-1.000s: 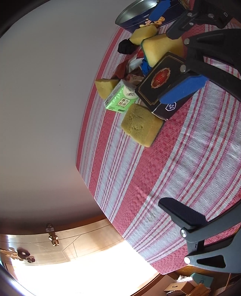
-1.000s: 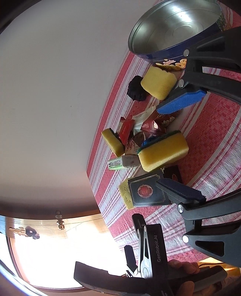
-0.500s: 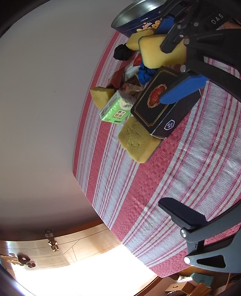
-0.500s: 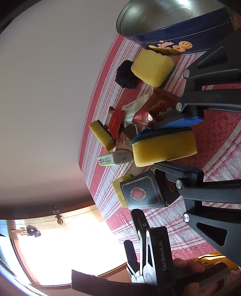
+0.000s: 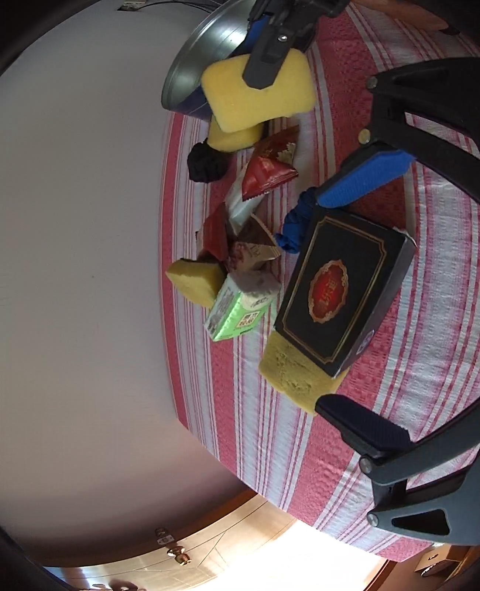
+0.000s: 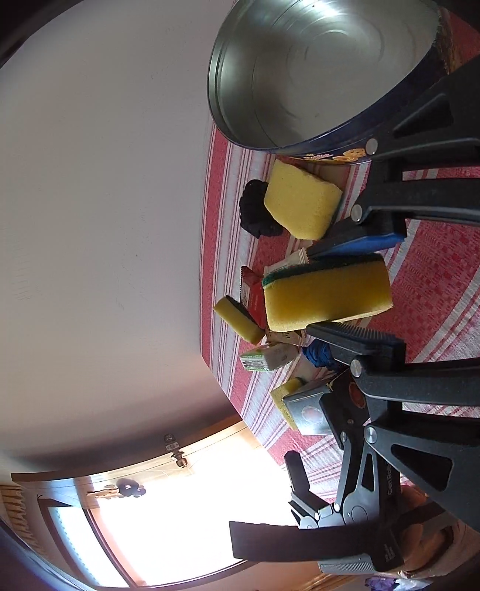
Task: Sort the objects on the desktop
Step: 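Grasp the black box with red label with the left gripper while right holds sponge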
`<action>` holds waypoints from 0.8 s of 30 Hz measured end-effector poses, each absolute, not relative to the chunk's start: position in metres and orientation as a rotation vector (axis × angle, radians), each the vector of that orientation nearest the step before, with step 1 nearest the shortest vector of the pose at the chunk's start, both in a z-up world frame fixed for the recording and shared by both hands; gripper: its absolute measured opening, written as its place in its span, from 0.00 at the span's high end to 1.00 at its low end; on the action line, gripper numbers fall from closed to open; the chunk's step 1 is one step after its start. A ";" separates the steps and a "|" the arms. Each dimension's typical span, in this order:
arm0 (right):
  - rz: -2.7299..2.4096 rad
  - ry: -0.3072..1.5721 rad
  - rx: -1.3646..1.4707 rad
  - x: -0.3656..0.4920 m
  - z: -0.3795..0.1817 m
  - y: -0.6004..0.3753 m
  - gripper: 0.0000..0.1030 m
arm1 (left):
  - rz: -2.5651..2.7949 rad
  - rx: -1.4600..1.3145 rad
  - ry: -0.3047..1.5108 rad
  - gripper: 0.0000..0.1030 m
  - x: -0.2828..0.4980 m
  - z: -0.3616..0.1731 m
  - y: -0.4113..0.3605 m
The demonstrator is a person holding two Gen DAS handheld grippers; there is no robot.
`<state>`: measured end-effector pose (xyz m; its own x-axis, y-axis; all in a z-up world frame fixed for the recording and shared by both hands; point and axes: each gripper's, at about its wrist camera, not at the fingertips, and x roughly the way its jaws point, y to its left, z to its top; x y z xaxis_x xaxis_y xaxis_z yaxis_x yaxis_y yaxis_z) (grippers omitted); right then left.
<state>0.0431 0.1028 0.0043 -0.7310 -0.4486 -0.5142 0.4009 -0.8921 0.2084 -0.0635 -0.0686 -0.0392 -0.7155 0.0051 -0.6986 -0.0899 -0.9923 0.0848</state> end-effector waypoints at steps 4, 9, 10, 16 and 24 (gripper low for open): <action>-2.557 -0.106 0.788 0.044 0.004 0.099 0.64 | 2.891 -1.248 0.186 0.00 -0.083 -0.046 -0.063; -2.572 -0.081 0.779 0.045 0.003 0.101 0.64 | 2.924 -1.255 0.190 0.00 -0.092 -0.049 -0.063; -2.574 -0.076 0.777 0.045 0.003 0.101 0.64 | 2.931 -1.251 0.172 0.00 -0.091 -0.049 -0.065; -2.592 -0.044 0.761 0.048 0.003 0.100 0.64 | 2.979 -1.182 0.208 0.03 -0.075 -0.051 -0.066; -2.619 0.012 0.692 0.055 0.009 0.093 0.64 | 2.993 -1.031 0.048 0.05 -0.052 -0.032 -0.089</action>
<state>0.0553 0.0928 0.0092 -0.7832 -0.4032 -0.4733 0.4077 -0.9078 0.0987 -0.0517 -0.0886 -0.0315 -0.7876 -0.0330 -0.6153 0.0134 -0.9992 0.0365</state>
